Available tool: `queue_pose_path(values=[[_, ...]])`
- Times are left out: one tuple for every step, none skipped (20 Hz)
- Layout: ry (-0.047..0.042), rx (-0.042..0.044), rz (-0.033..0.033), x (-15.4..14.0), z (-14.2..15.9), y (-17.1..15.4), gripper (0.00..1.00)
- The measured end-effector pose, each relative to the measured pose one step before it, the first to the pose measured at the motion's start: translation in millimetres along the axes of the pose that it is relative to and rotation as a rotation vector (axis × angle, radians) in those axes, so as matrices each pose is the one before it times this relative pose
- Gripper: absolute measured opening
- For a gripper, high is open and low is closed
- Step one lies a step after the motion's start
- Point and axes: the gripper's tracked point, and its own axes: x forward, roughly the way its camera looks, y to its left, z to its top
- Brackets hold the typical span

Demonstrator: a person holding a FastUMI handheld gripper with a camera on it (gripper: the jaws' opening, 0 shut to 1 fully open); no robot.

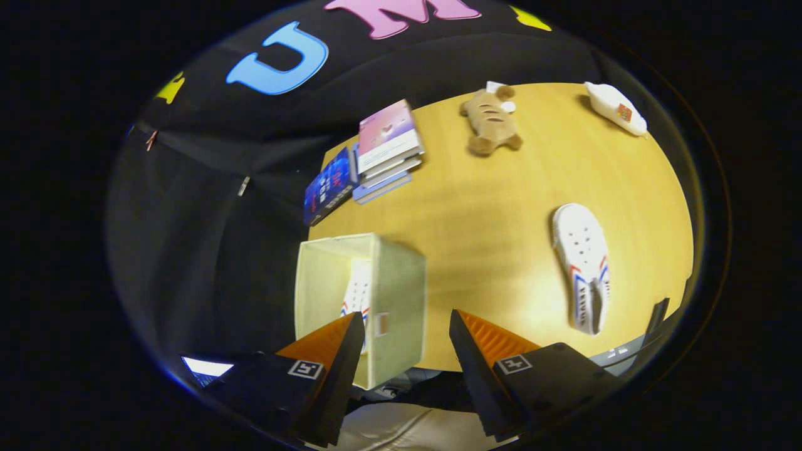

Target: Open the storage box then place both shoes into the box .Put the left shoe in first, then the right shoe, with the right side of both shoes facing outward in a uniform manner.

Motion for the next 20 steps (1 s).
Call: queue_pose_path(values=[[-0.01894,0.00202,-0.02945,-0.74,11.63,-28.72,0.84],[-0.02001,-0.00065,-0.04399,-5.74,11.31,-30.72,0.84],[-0.01651,-0.00116,-0.03984,-0.28,11.47,-30.23,0.84],[-0.00841,-0.00261,-0.03239,1.81,7.15,-25.99,0.84],[0.00275,0.00624,-0.03271,3.26,3.96,-24.79,0.84],[0.01041,0.00865,-0.02415,3.69,1.23,-21.6,0.84],[0.011,0.00606,-0.01483,5.03,2.09,-17.63,0.84],[0.01442,0.00296,-0.01369,6.56,0.23,-15.88,0.84],[0.01936,-0.00565,-0.01661,7.71,-1.95,-15.65,0.83],[0.02091,-0.00624,-0.02327,9.18,-3.12,-15.2,0.83],[0.02164,-0.0105,-0.01432,11.79,-3.49,-11.15,0.83],[0.02122,-0.00761,-0.01055,11.52,-3.88,-9.16,0.83],[0.02837,-0.00527,-0.01043,10.87,-5.97,-9.08,0.83],[0.02407,-0.00252,-0.00287,11.51,-4.84,-4.34,0.83],[0.02175,-0.00098,0.00456,11.38,-3.52,-2.04,0.83],[0.01639,-0.00041,0.00484,8.57,-2.64,-0.92,0.83],[0.01187,-0.00135,0.00397,8.49,-1.72,-0.81,0.83],[0.01038,-0.00485,0.00225,7.26,-1.53,0.16,0.82],[0.01196,-0.00807,0.00393,4.48,-1.34,0.13,0.82],[0.00631,-0.00193,0.01286,3.01,0.58,3.86,0.82]])
